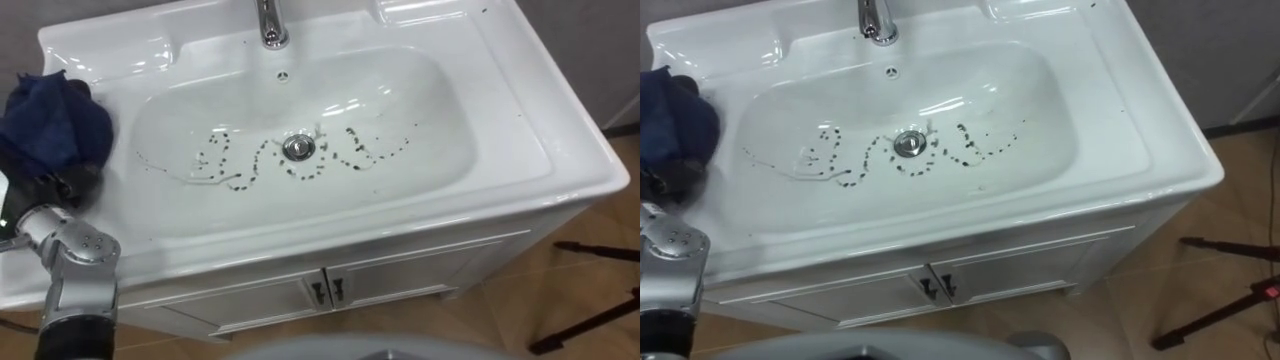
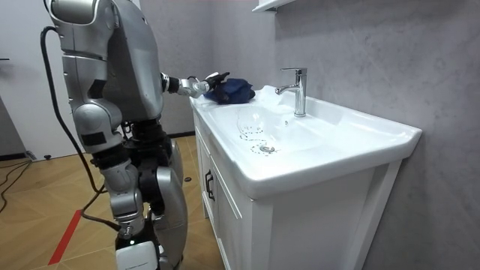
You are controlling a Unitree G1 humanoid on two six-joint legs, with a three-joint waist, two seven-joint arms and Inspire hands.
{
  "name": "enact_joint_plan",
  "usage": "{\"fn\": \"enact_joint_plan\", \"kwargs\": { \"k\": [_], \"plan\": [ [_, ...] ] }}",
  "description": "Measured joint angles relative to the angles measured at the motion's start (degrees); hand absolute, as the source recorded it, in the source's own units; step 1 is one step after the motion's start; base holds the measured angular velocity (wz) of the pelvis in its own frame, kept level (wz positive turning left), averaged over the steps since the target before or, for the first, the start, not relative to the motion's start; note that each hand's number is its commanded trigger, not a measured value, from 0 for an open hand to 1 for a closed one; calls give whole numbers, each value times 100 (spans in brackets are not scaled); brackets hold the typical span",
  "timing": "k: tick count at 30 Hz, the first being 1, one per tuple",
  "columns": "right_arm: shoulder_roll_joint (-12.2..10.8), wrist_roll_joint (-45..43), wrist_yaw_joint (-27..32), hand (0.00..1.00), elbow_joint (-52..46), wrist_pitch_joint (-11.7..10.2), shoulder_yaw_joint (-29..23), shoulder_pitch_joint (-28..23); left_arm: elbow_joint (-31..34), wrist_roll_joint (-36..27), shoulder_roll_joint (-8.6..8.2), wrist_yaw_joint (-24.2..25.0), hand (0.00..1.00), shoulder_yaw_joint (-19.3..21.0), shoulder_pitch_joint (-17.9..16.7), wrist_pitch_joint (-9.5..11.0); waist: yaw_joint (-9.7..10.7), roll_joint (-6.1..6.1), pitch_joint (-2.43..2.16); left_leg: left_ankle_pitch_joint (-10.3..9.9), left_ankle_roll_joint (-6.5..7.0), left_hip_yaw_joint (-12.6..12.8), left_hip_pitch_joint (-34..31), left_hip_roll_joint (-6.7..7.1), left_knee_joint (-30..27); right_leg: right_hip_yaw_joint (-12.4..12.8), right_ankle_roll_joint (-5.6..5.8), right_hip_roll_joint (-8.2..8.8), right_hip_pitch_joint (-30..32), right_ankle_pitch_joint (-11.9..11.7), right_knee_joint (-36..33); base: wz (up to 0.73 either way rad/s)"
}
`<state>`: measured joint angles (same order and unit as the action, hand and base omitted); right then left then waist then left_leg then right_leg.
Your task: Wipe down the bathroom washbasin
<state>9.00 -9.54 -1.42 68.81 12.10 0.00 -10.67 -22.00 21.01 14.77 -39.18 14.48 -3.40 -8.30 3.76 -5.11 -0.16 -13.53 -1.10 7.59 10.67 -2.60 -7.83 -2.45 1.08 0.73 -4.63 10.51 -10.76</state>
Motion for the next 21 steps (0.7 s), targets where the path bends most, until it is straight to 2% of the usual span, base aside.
{"fn": "enact_joint_plan", "kwargs": {
  "k": [5,13,17,18,19,20,21],
  "plan": [
    [0,-1,3,0,-3,42,2,20,0,4,0,117,0,0,13,-123,-18,-22,-12,0,0,2,-1,0,0,0,0,1,5,0,-10,0],
    [2,6,49,0,2,49,37,57,2,24,0,218,0,-1,52,-214,-48,-4,-4,0,0,4,-5,0,-4,-5,0,3,5,0,-7,0],
    [9,-7,70,0,-1,46,43,71,5,466,-1,362,0,-2,78,-255,-51,2,-5,1,1,8,-46,0,-6,-9,0,7,65,0,-14,0],
    [9,-7,69,0,-1,45,42,72,5,532,-1,380,5,-3,78,-255,-50,1,-5,1,1,9,-55,1,-8,-9,0,7,70,0,-18,0],
    [10,-6,68,0,-1,43,41,92,5,638,-1,393,16,-8,78,-256,-49,1,-5,1,1,9,-59,0,-16,-9,0,6,72,0,-31,0],
    [13,-9,68,0,9,44,43,99,5,686,-1,405,34,-8,79,-260,-37,7,-2,1,1,9,-63,1,-33,-7,0,8,74,0,-42,0],
    [15,-10,68,0,13,44,43,105,5,694,-1,417,40,-7,81,-261,-36,7,-2,1,1,9,-70,1,-42,-7,0,9,76,0,-45,0]
  ]
}}
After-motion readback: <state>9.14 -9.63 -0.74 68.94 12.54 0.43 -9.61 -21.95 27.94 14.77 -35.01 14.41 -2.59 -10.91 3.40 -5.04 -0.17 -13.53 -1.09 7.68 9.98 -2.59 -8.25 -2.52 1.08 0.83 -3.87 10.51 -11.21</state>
